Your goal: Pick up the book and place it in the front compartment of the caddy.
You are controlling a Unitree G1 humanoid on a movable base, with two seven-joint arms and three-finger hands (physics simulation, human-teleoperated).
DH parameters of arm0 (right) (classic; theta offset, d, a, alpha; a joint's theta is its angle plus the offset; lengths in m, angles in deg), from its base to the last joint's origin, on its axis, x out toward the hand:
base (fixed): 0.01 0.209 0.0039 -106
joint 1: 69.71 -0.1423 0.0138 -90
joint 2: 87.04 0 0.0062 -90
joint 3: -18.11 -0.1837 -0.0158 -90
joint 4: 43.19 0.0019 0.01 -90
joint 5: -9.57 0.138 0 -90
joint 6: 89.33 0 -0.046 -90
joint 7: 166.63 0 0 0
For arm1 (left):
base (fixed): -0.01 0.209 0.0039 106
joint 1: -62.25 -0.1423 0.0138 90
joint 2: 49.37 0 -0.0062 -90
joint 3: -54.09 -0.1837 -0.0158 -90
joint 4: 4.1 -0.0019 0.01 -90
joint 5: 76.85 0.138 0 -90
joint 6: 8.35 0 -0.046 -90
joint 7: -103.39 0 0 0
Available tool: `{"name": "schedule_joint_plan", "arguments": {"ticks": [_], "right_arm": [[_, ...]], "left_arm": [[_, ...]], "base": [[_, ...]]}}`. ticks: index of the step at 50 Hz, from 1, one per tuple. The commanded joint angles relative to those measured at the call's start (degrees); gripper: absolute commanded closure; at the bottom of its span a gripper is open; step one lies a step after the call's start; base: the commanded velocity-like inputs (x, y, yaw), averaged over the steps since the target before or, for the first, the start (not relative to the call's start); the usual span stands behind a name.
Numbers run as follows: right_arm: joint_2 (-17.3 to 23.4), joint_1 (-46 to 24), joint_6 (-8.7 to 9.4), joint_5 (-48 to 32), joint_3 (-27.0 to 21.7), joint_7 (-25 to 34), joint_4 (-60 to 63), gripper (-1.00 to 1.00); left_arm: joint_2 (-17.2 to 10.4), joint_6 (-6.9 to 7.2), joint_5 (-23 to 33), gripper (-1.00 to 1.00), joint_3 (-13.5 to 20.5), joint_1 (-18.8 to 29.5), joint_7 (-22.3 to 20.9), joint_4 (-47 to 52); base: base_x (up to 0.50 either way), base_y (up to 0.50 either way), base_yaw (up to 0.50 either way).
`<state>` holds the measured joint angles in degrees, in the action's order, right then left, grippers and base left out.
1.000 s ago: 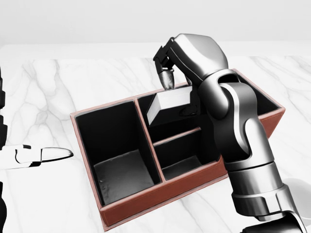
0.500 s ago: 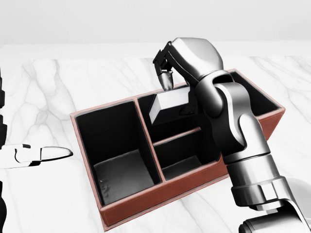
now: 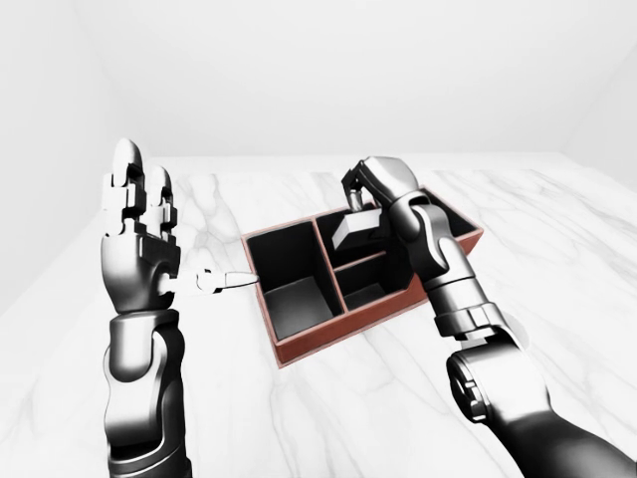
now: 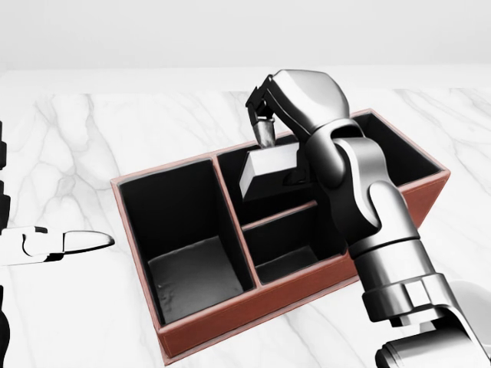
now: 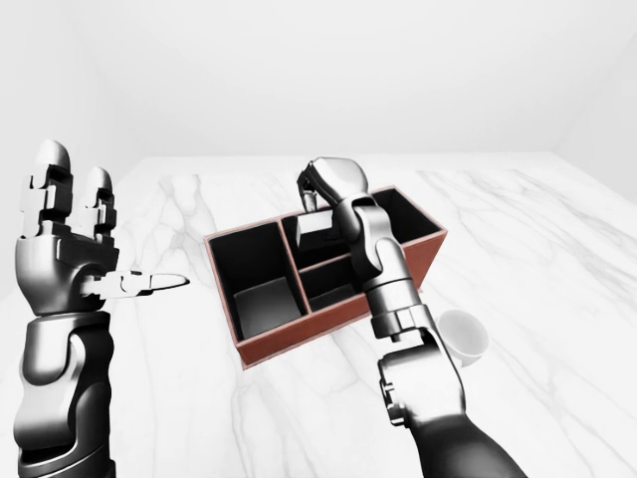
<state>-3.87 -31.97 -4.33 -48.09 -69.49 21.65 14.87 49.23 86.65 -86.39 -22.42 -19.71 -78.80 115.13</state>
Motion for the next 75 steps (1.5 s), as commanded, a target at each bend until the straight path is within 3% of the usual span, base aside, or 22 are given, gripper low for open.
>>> {"name": "schedule_joint_plan", "arguments": {"ticks": [1, 75], "right_arm": [[-0.26, -0.86, 0.0, -0.93, -0.41, -3.15, -1.76, 1.0], [-2.29, -5.53, 0.0, -4.46, 1.63, -13.07, -16.21, 1.0]], "left_arm": [[-0.05, 0.0, -0.07, -1.0, 0.06, 0.1, 0.08, 0.12], [-0.36, 0.0, -0.67, -1.0, 0.55, 0.42, 0.38, 0.02]], "base": [[0.0, 0.0, 0.0], [0.0, 0.0, 0.0]]}}
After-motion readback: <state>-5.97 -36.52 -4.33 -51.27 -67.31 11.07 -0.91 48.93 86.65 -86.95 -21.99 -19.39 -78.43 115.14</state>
